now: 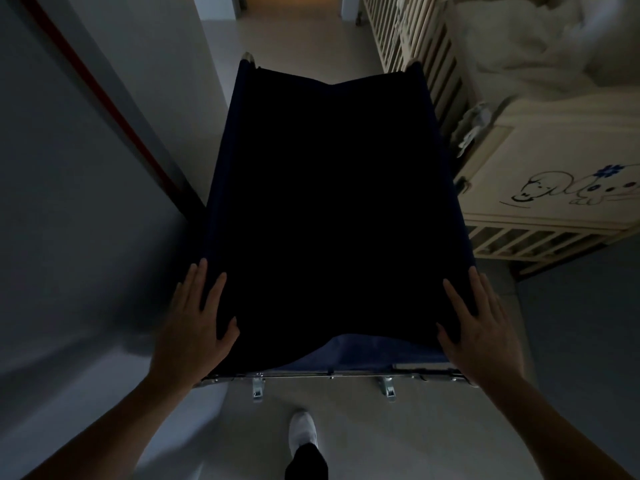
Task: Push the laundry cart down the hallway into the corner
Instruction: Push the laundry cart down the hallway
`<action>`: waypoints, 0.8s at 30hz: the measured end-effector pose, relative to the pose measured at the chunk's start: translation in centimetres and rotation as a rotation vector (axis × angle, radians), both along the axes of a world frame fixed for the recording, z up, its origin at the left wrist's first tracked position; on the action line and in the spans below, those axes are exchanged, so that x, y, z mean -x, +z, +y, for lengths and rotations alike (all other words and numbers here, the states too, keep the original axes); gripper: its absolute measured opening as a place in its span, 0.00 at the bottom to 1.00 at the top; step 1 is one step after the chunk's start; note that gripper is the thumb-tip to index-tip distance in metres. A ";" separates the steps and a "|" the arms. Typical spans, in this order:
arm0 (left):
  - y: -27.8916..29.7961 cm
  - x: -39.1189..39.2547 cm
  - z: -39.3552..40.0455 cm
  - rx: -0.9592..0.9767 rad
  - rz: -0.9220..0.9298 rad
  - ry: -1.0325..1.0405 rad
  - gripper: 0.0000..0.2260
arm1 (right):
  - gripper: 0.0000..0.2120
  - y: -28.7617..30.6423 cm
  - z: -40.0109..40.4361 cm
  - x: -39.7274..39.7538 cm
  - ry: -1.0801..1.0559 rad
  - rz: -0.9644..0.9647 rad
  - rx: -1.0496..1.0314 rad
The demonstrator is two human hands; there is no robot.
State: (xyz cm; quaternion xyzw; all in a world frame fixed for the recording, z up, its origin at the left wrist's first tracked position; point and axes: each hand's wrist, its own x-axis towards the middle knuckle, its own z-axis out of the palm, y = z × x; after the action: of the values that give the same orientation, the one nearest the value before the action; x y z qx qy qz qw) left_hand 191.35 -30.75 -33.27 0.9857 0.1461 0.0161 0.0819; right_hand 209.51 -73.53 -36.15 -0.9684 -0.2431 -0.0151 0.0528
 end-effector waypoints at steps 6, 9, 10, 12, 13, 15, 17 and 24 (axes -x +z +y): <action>-0.7 -4.1 2.4 -0.019 -0.028 -0.016 0.33 | 0.39 -0.1 2.3 -4.2 -0.004 0.008 0.019; -0.7 -6.1 3.3 -0.014 -0.039 -0.013 0.33 | 0.39 -0.2 3.1 -6.4 0.006 0.003 0.023; -0.8 -6.6 3.4 -0.018 -0.043 -0.011 0.33 | 0.39 -0.3 3.3 -7.1 0.010 -0.006 0.028; -0.8 -8.0 4.1 -0.018 -0.054 -0.003 0.33 | 0.40 -0.5 3.8 -8.5 0.010 -0.023 0.023; -0.9 -8.7 4.4 -0.018 -0.065 0.000 0.33 | 0.42 -0.5 4.1 -9.2 0.006 -0.027 0.019; -1.1 -10.1 5.0 -0.022 -0.084 -0.002 0.33 | 0.42 -0.5 4.8 -10.8 0.011 -0.029 0.010; -1.4 -11.5 5.7 -0.035 -0.099 -0.005 0.32 | 0.38 -0.5 5.5 -12.3 0.025 -0.041 0.009; -2.5 -16.8 8.2 -0.047 -0.121 0.014 0.34 | 0.37 -0.4 8.1 -18.6 0.057 -0.036 0.003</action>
State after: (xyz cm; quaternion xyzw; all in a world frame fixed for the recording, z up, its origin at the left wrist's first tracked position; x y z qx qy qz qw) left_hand 208.19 -22.52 -35.75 0.9836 0.1474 0.0795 0.0671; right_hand 228.11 -65.41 -36.57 -0.9608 -0.2716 -0.0308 0.0474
